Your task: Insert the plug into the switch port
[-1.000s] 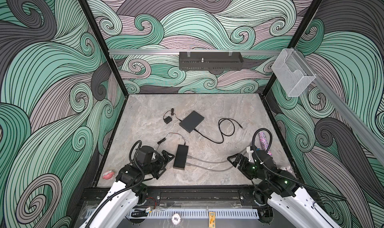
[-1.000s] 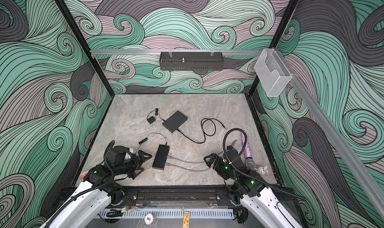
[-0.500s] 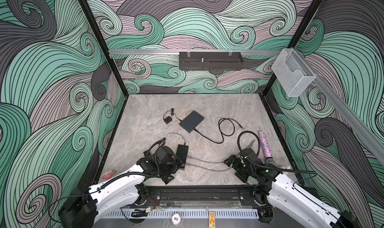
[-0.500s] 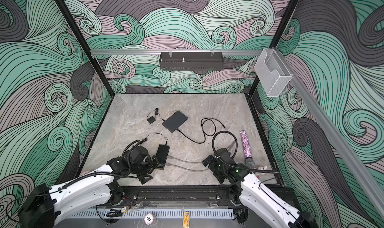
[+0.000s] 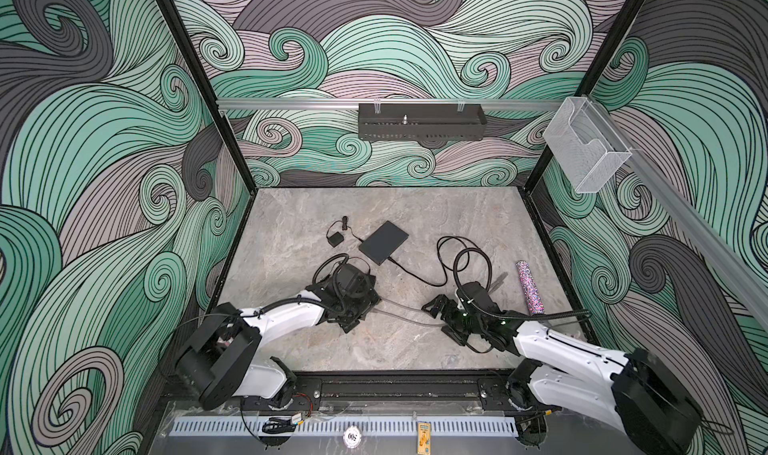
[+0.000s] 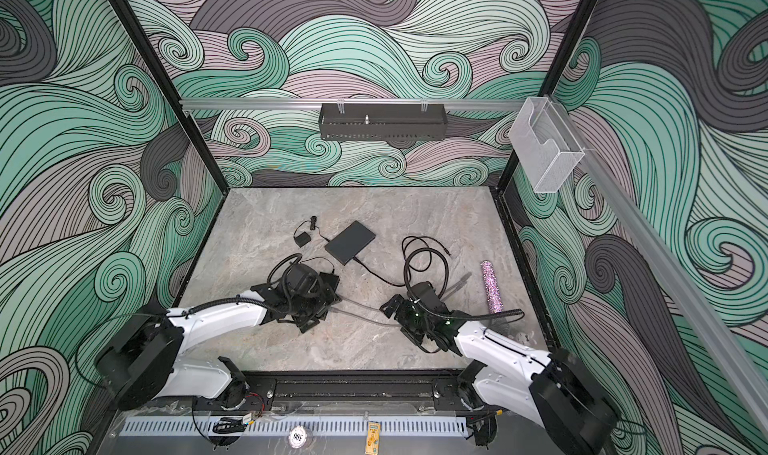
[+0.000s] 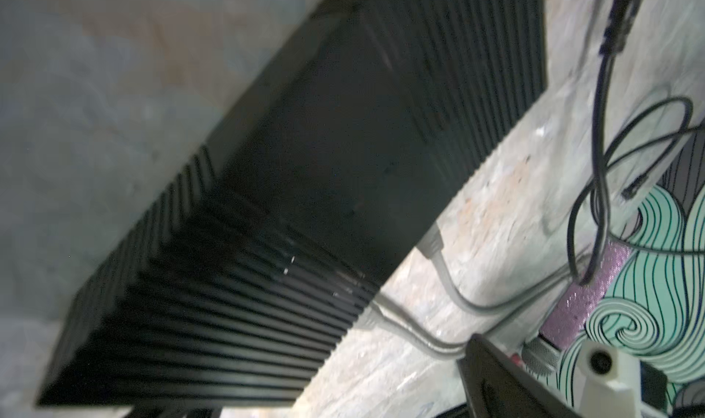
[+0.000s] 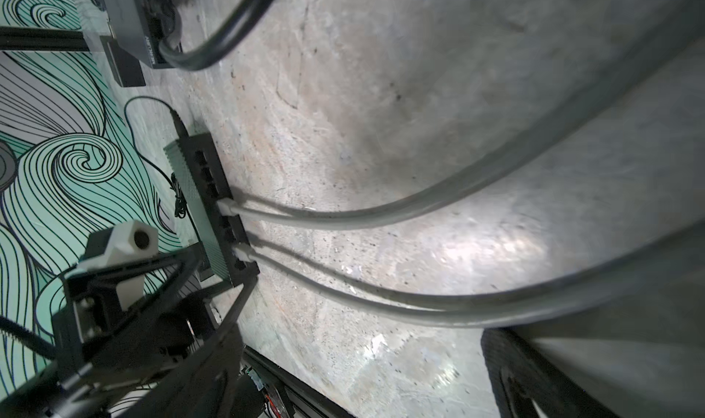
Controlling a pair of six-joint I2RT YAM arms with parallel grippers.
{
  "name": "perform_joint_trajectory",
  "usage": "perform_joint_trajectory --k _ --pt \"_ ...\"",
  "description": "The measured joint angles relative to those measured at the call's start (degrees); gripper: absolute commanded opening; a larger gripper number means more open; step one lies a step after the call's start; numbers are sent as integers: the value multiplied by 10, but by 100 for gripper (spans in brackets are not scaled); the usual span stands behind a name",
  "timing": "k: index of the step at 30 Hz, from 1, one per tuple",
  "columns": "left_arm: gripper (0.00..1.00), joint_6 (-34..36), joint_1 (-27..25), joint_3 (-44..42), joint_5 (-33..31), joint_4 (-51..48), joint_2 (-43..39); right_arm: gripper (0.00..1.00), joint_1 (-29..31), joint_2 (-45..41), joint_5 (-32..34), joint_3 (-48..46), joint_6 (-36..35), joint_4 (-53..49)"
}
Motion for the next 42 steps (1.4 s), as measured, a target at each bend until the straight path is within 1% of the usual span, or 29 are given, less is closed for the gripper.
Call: perform_joint_trajectory --k 3,5,7,10,13,16,19,22,24,26,27,28,30,32,34,36,38,40,42 --pt "96 22 49 2 42 30 30 99 8 36 -4 15 0 27" --pt "96 29 68 -8 73 49 33 99 10 46 -6 20 -1 33" --pt "97 39 74 -13 87 55 28 99 10 44 -5 21 -6 30" --pt "97 61 73 -14 78 49 5 99 12 16 13 21 -27 -19" --pt "97 89 73 -22 19 -41 -53 99 12 -44 60 28 -64 -116" --pt "97 122 74 -24 -55 -136 -144 99 4 -126 118 50 -110 -213" --pt "96 176 74 -22 -116 -175 -249 99 -23 -199 179 83 -166 -294" --pt "97 260 74 -30 -155 -150 -355 99 -55 -238 257 115 -236 -350" --pt "97 315 74 -64 -184 -92 -423 99 -71 -250 316 129 -285 -372" --pt "99 364 74 -126 -227 -11 -492 99 -80 -261 375 136 -339 -377" --pt "99 382 74 -151 -246 20 -514 99 -81 -267 397 136 -361 -375" --pt "99 406 74 -188 -272 67 -535 99 -82 -273 423 136 -389 -367" --pt "99 442 79 -241 -308 132 -550 99 -83 -285 462 130 -450 -329" --pt "98 482 86 -274 -336 186 -545 99 -85 -304 495 94 -545 -221" --pt "99 524 91 -288 -360 250 -520 99 -86 -315 500 38 -643 -105" --pt "99 562 95 -285 -380 305 -478 99 -88 -316 475 -22 -739 -5" --pt "99 597 99 -270 -399 342 -426 99 -88 -309 433 -77 -829 80" --pt "99 628 103 -249 -410 361 -381 99 -88 -292 406 -106 -887 137" --pt "99 652 107 -234 -416 379 -349 99 -90 -272 389 -118 -931 186"
